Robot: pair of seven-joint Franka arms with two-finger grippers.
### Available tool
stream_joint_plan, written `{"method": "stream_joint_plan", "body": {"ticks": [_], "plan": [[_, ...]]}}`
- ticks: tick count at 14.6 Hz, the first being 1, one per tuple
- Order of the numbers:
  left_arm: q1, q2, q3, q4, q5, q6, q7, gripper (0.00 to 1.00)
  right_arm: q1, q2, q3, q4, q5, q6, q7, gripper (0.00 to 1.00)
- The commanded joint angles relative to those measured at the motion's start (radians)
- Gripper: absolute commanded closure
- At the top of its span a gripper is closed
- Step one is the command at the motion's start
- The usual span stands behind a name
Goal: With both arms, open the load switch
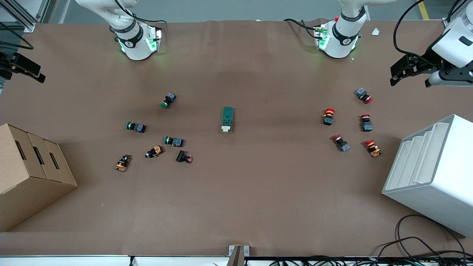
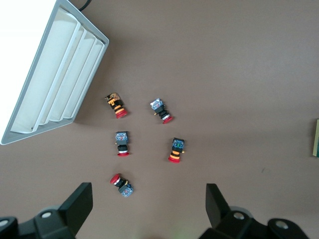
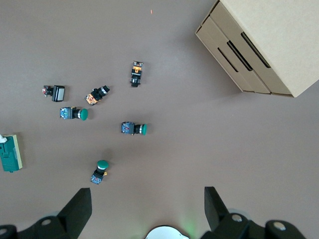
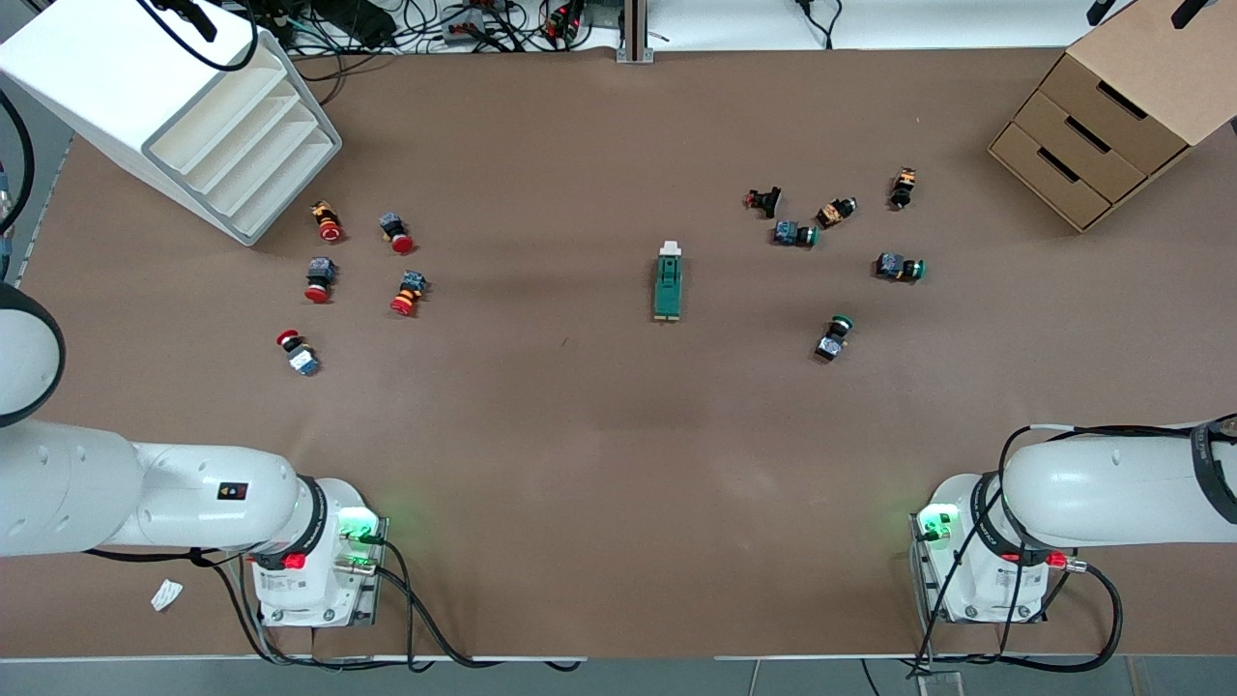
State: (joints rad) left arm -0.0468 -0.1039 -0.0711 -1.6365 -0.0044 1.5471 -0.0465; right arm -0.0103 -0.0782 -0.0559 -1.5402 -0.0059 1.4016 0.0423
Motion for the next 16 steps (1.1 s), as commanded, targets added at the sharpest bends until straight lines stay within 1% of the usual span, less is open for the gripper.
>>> {"method": "stream_joint_plan", "body": {"ticks": [1, 5, 7, 9, 11, 14, 16], "plan": [[0.002, 0.003, 0.001, 0.021, -0.012, -0.012, 0.011, 0.0, -0.008, -0.023, 0.004, -0.015, 0.001, 0.004, -0.009, 0.0], [-0.011, 0.012, -0.003, 0.047, -0.014, -0.013, -0.012, 0.0, -0.007, -0.023, 0.005, -0.014, 0.001, 0.004, -0.007, 0.0], [-0.016, 0.051, -0.01, 0.088, -0.016, -0.01, -0.016, 0.0, -0.007, -0.023, 0.005, -0.011, 0.003, 0.004, -0.005, 0.0], [-0.039, 0.082, -0.051, 0.104, -0.014, 0.004, -0.032, 0.0, -0.007, -0.023, 0.005, -0.009, 0.003, 0.004, -0.004, 0.0], [-0.065, 0.107, -0.117, 0.099, -0.005, 0.05, -0.122, 0.0, -0.005, -0.022, 0.007, -0.008, 0.0, 0.004, -0.005, 0.0], [-0.094, 0.17, -0.217, 0.092, -0.002, 0.122, -0.359, 0.0, -0.004, -0.012, 0.008, 0.021, 0.0, 0.002, -0.01, 0.0], [-0.135, 0.21, -0.266, 0.083, 0.035, 0.159, -0.513, 0.0, -0.002, -0.012, 0.008, 0.023, -0.003, 0.004, -0.009, 0.0]]}}
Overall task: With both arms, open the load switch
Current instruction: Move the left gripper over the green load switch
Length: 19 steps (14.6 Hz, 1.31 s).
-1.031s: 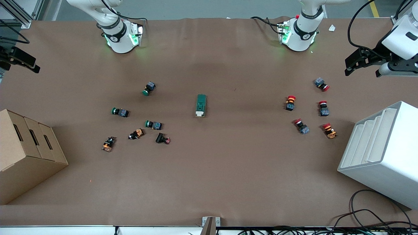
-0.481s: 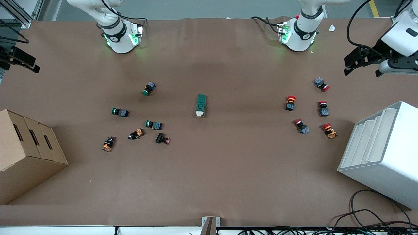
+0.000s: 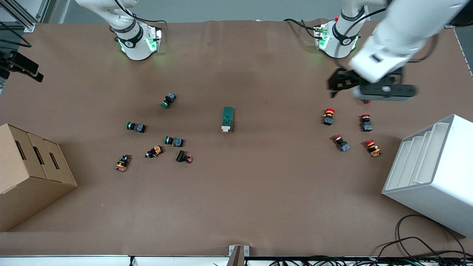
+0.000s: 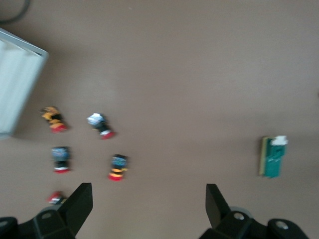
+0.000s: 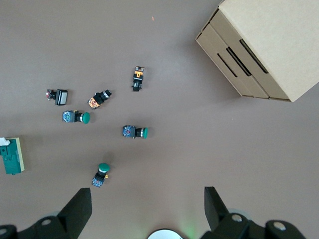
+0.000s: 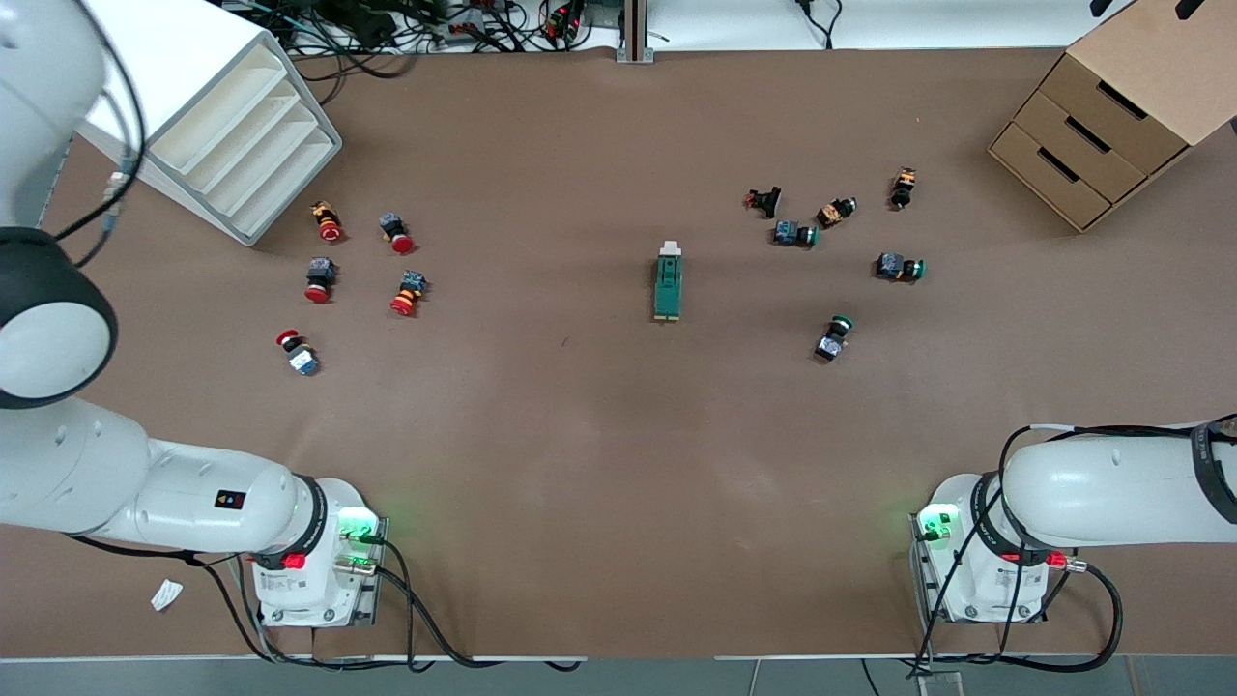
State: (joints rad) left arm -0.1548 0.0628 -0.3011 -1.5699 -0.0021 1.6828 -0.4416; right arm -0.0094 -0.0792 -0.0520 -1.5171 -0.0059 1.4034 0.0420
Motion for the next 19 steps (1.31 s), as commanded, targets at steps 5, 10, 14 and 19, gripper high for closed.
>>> {"method": "stream_joint_plan", "body": {"ticks": [5, 10, 14, 19], "plan": [[-0.268, 0.169, -0.062, 0.01, 0.164, 0.061, -0.5, 0.0, -0.003, -0.011, 0.006, 0.0, -0.002, -0.001, 0.004, 0.0], [-0.484, 0.291, -0.062, -0.015, 0.308, 0.129, -0.924, 0.0, -0.001, -0.011, 0.006, -0.002, 0.003, -0.008, -0.007, 0.0], [-0.598, 0.359, -0.062, -0.064, 0.439, 0.153, -1.118, 0.0, -0.001, -0.008, 0.006, 0.0, -0.006, -0.004, -0.005, 0.0], [-0.718, 0.472, -0.062, -0.07, 0.583, 0.176, -1.348, 0.0, -0.006, -0.005, 0.003, 0.012, 0.004, 0.002, 0.001, 0.0]]}}
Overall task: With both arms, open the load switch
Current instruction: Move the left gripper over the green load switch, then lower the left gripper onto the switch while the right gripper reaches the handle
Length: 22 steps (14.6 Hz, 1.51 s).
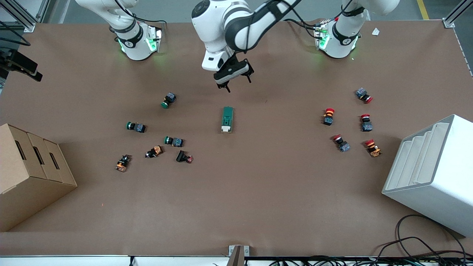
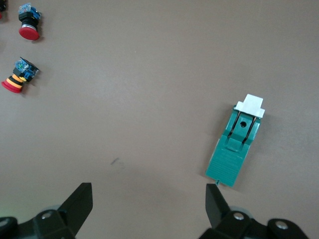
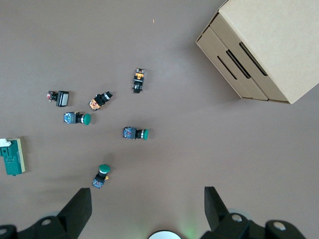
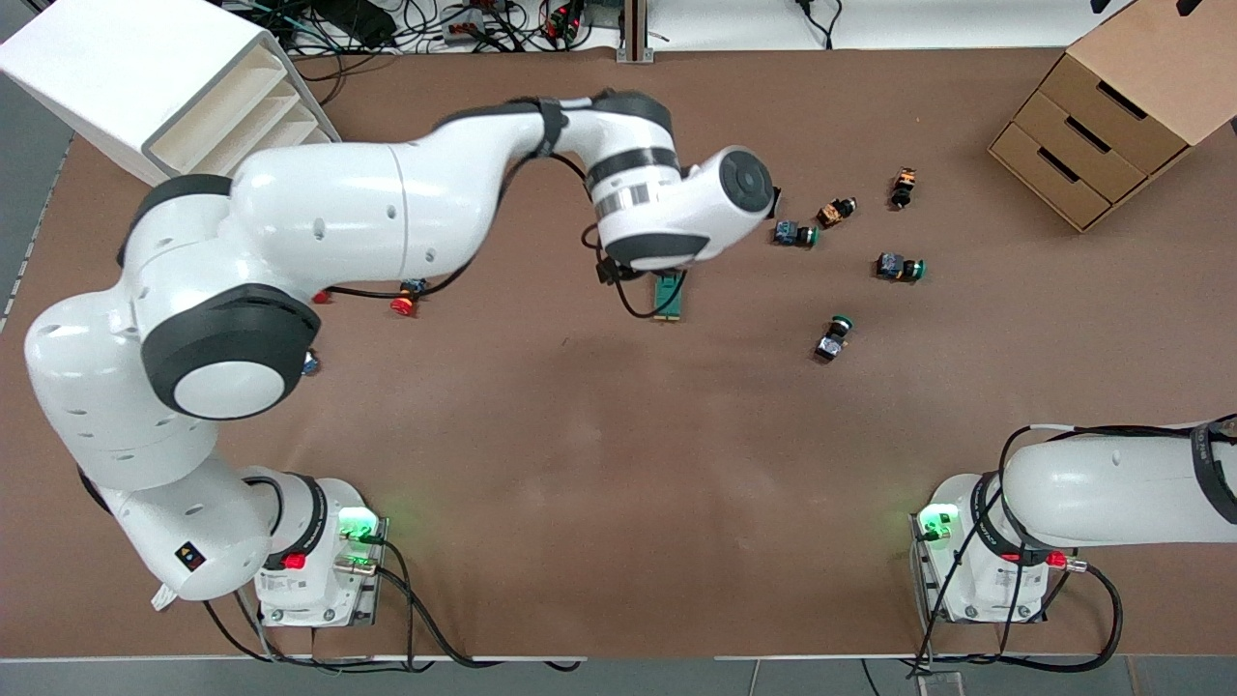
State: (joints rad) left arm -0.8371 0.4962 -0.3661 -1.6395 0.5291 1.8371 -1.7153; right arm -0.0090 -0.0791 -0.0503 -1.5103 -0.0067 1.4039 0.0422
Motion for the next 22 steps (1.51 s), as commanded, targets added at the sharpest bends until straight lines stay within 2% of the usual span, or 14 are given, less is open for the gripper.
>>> {"method": "stream_joint_plan", "body": {"ticks": [1, 4, 7, 9, 13, 18, 22], "plan": [[-0.054, 0.056, 0.003, -0.002, 0.067, 0.024, -0.107, 0.0, -0.006, -0.004, 0.001, 0.005, 0.005, 0.003, -0.005, 0.0], [-0.112, 0.108, 0.003, -0.011, 0.143, 0.028, -0.228, 0.0, -0.002, 0.005, 0.001, 0.005, 0.008, 0.01, -0.007, 0.0], [-0.151, 0.148, 0.002, -0.016, 0.198, 0.045, -0.291, 0.0, -0.006, 0.085, 0.001, 0.007, 0.001, 0.013, -0.01, 0.0], [-0.174, 0.172, 0.003, -0.019, 0.25, 0.054, -0.349, 0.0, -0.009, 0.096, 0.001, 0.007, -0.006, 0.026, -0.011, 0.0], [-0.201, 0.191, 0.001, -0.103, 0.426, 0.108, -0.536, 0.01, 0.003, 0.111, 0.001, -0.002, 0.001, 0.05, 0.015, 0.0], [-0.206, 0.211, 0.001, -0.152, 0.656, 0.162, -0.601, 0.01, 0.069, 0.145, 0.004, -0.002, 0.01, 0.064, 0.249, 0.0], [-0.201, 0.251, 0.002, -0.196, 0.863, 0.162, -0.679, 0.01, 0.106, 0.176, 0.004, -0.002, 0.024, 0.082, 0.332, 0.0]]}}
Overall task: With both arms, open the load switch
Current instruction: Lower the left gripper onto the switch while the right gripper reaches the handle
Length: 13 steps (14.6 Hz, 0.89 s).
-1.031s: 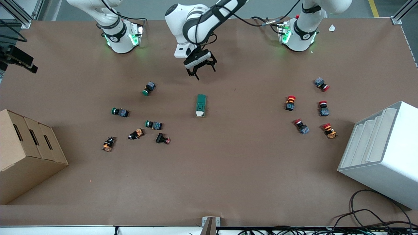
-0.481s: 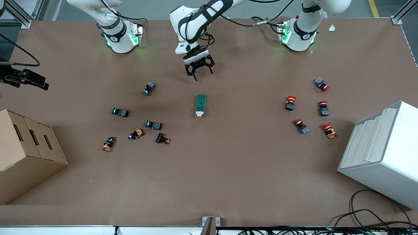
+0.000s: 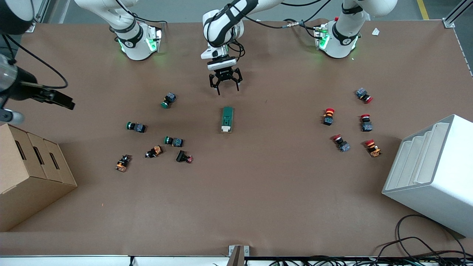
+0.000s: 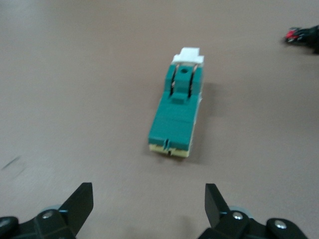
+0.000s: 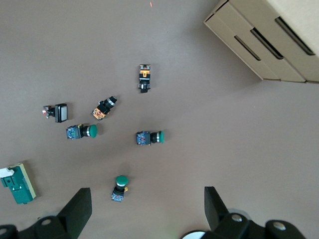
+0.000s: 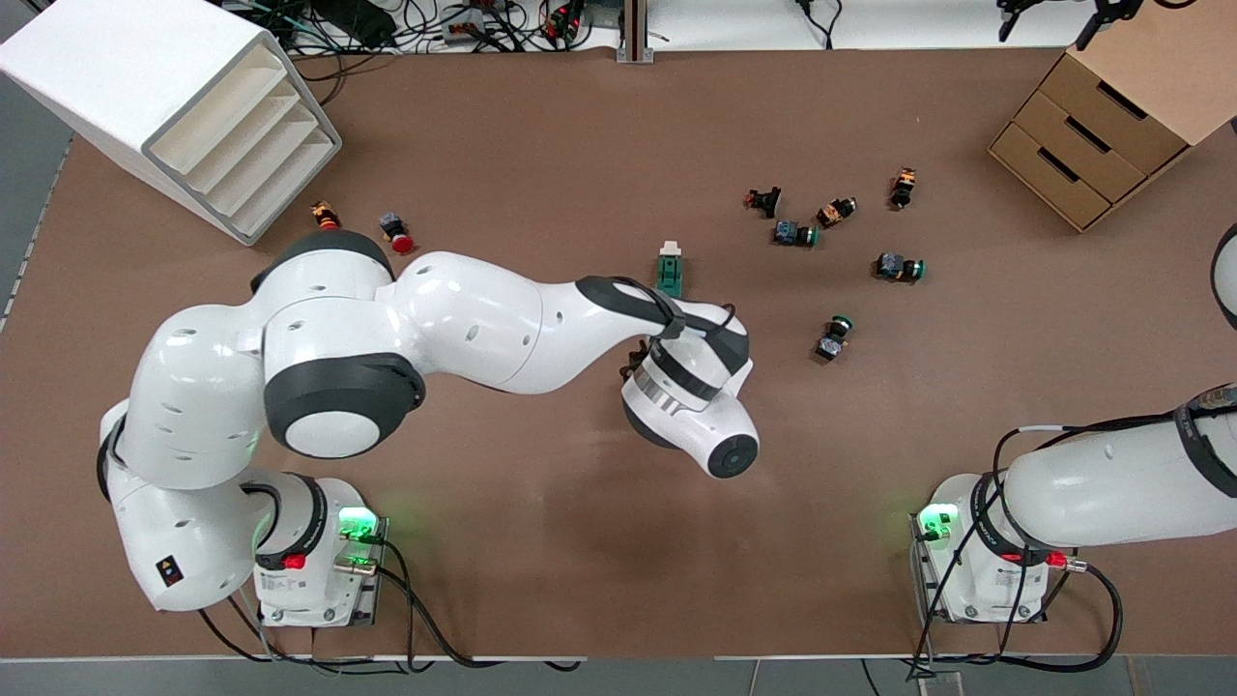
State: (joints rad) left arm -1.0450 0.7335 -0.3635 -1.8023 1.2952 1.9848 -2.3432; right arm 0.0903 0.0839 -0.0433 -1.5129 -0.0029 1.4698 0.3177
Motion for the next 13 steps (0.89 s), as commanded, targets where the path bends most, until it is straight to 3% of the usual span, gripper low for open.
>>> {"method": "stream_joint_plan", "body": {"ticks": [1, 8, 13], "plan": [[0.01, 0.015, 0.001, -0.061, 0.158, 0.014, -0.079, 0.01, 0.006, 0.016, -0.003, 0.0, 0.033, 0.021, 0.079, 0.0], [0.039, 0.061, 0.028, -0.072, 0.392, 0.034, -0.197, 0.01, 0.075, 0.057, -0.003, 0.002, 0.06, 0.055, 0.245, 0.0], [0.043, 0.078, 0.043, -0.065, 0.417, 0.034, -0.212, 0.01, 0.159, 0.121, -0.003, 0.002, 0.118, 0.124, 0.522, 0.0]]}}
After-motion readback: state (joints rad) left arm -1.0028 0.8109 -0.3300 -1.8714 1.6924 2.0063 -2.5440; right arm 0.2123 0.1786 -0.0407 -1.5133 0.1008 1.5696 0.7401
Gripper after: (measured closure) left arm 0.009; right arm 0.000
